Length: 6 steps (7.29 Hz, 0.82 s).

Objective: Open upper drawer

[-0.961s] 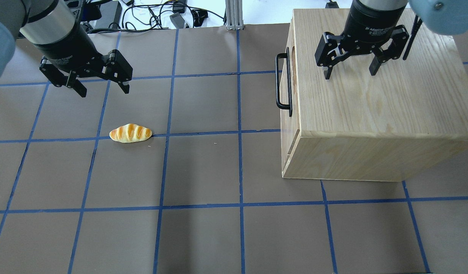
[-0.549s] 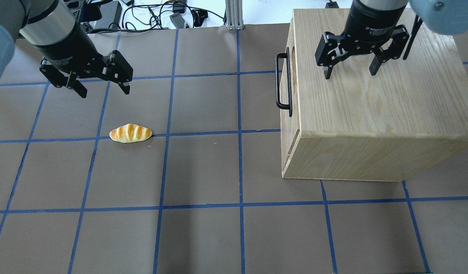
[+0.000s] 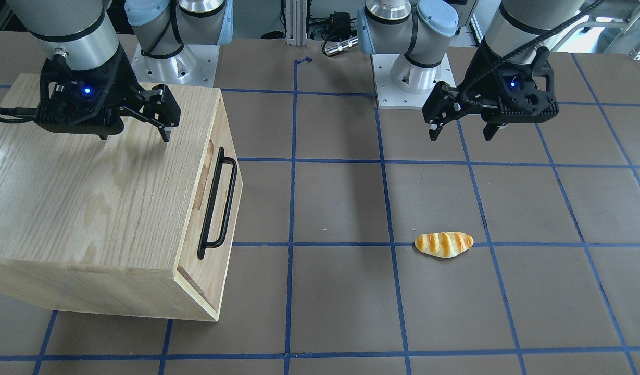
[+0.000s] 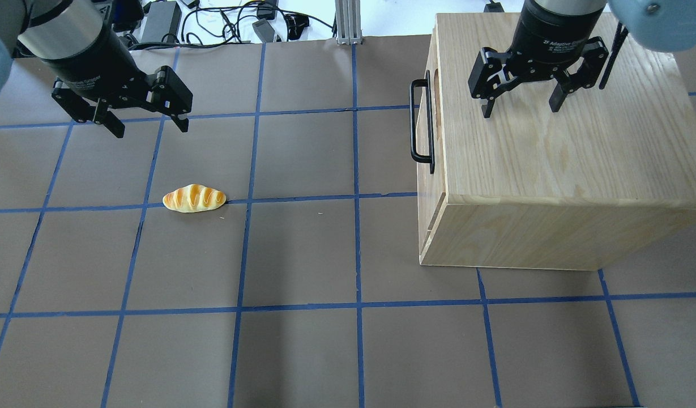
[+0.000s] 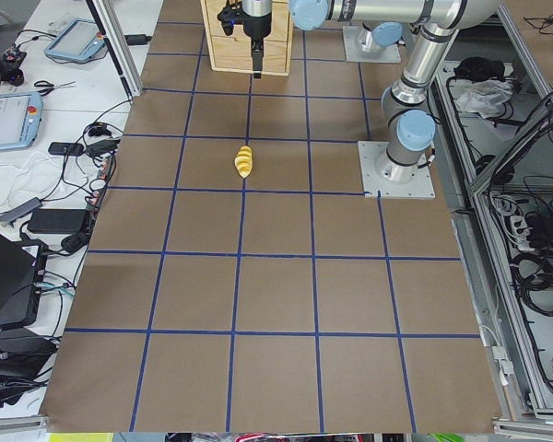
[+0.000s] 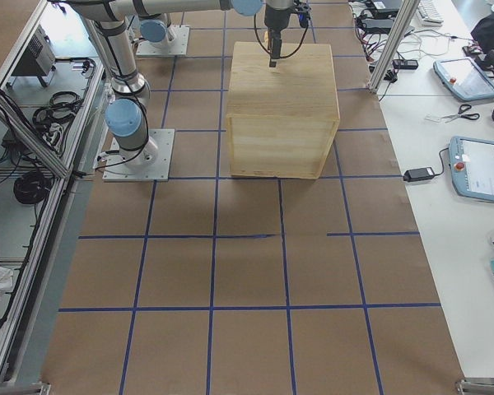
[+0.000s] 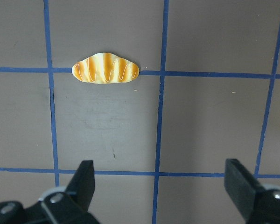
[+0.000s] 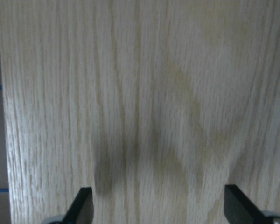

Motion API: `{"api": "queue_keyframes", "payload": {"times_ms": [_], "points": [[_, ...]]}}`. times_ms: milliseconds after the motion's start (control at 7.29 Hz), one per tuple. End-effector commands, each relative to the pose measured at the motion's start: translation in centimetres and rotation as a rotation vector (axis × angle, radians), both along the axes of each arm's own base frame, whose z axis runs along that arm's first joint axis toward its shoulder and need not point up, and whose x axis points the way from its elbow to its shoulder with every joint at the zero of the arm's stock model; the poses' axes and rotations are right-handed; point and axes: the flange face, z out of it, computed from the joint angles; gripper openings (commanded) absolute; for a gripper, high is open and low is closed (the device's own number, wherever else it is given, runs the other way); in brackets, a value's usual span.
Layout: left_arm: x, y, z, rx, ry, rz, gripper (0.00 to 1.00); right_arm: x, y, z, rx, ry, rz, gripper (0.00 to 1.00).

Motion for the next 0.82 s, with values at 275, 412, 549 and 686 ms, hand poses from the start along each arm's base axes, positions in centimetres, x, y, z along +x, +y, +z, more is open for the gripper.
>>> {"api": "queue_keyframes", "payload": {"times_ms": [275, 412, 549, 686], "points": [[-0.8, 0.3, -1.1, 0.050, 0.058, -0.011, 1.00, 0.0, 0.0, 0.0, 0.000, 0.000, -0.001, 1.00], [-0.8, -0.3, -1.4, 0.041, 0.065, 0.007, 1.00, 0.0, 0.0, 0.0, 0.000, 0.000, -0.001, 1.00], [-0.9, -1.0, -1.6, 0.014, 0.070, 0.011, 1.00, 0.0, 0.0, 0.0, 0.000, 0.000, 0.001, 1.00], [-1.9, -1.8, -1.9, -0.009, 0.074, 0.008, 1.00, -0.1, 0.0, 0.0, 0.000, 0.000, -0.002, 1.00]]}}
